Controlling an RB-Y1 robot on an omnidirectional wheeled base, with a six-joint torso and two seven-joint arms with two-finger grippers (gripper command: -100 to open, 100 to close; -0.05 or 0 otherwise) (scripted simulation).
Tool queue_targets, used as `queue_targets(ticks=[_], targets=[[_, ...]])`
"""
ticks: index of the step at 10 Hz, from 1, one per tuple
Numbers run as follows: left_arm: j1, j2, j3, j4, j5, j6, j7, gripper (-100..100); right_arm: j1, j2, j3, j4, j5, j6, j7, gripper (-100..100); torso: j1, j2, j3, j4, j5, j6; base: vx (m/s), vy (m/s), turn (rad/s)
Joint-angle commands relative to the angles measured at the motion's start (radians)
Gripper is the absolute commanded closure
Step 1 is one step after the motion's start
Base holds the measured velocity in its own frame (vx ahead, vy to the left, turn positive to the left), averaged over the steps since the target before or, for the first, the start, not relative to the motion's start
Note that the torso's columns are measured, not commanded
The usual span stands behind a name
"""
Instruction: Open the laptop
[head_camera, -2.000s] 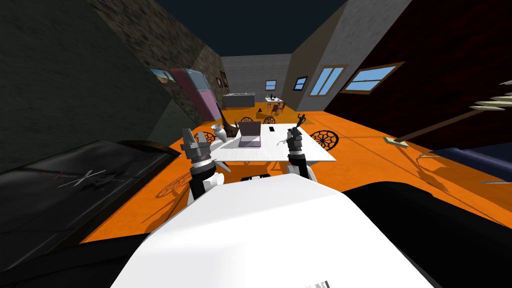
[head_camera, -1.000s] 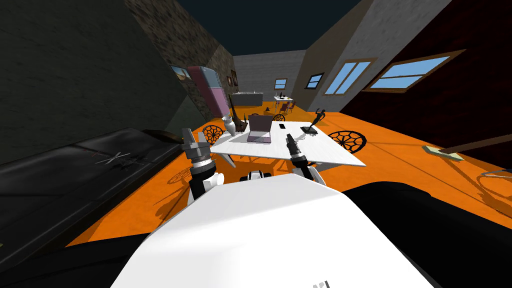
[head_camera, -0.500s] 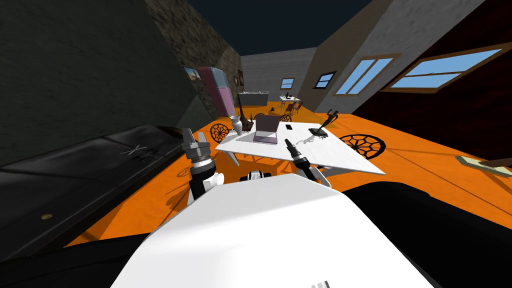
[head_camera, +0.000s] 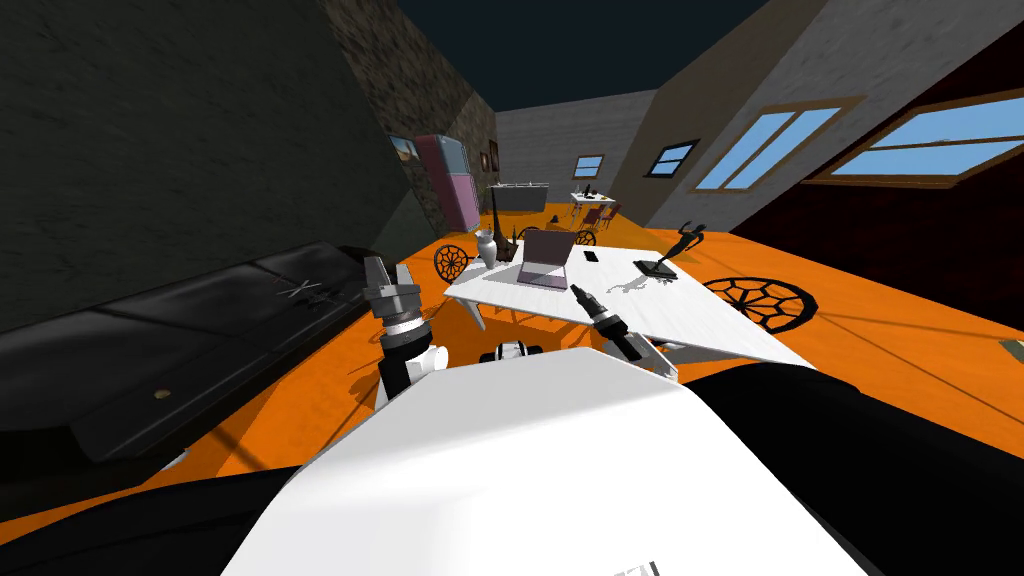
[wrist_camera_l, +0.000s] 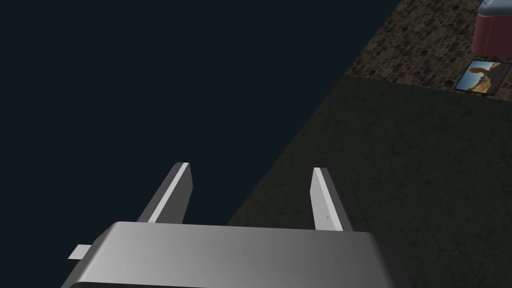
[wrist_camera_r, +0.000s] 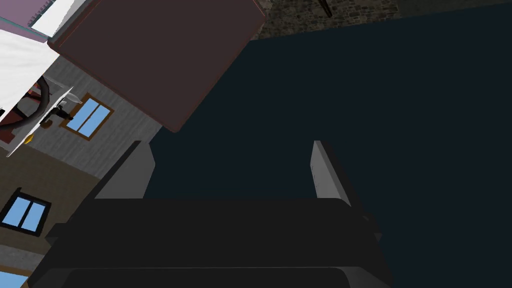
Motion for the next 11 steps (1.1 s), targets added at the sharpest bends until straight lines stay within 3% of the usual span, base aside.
queue_targets(ticks=[1,2,3,11], targets=[[0.000,0.000,0.000,0.000,0.000,0.000,0.000,0,0.012,-0.064,-0.008,0.048,0.033,0.000,0.009,-100,0.001,0.000,0.000,0.000,0.000,-0.001,0.021,0.082,0.087],[0.000,0.000,0.000,0.000,0.000,0.000,0.000,0,0.018,-0.102,-0.017,0.091,0.061,-0.003,0.015,-100,0.000,0.000,0.000,0.000,0.000,0.000,0.035,0.096,0.167],[0.000,0.000,0.000,0.000,0.000,0.000,0.000,0,0.018,-0.121,-0.017,0.097,0.061,-0.003,0.015,-100,0.001,0.000,0.000,0.000,0.000,-0.001,0.022,0.078,0.112],[0.000,0.000,0.000,0.000,0.000,0.000,0.000,0,0.042,-0.353,-0.050,0.311,0.180,-0.015,0.046,-100,0.000,-0.001,0.000,0.000,0.000,-0.001,0.029,0.077,0.153]])
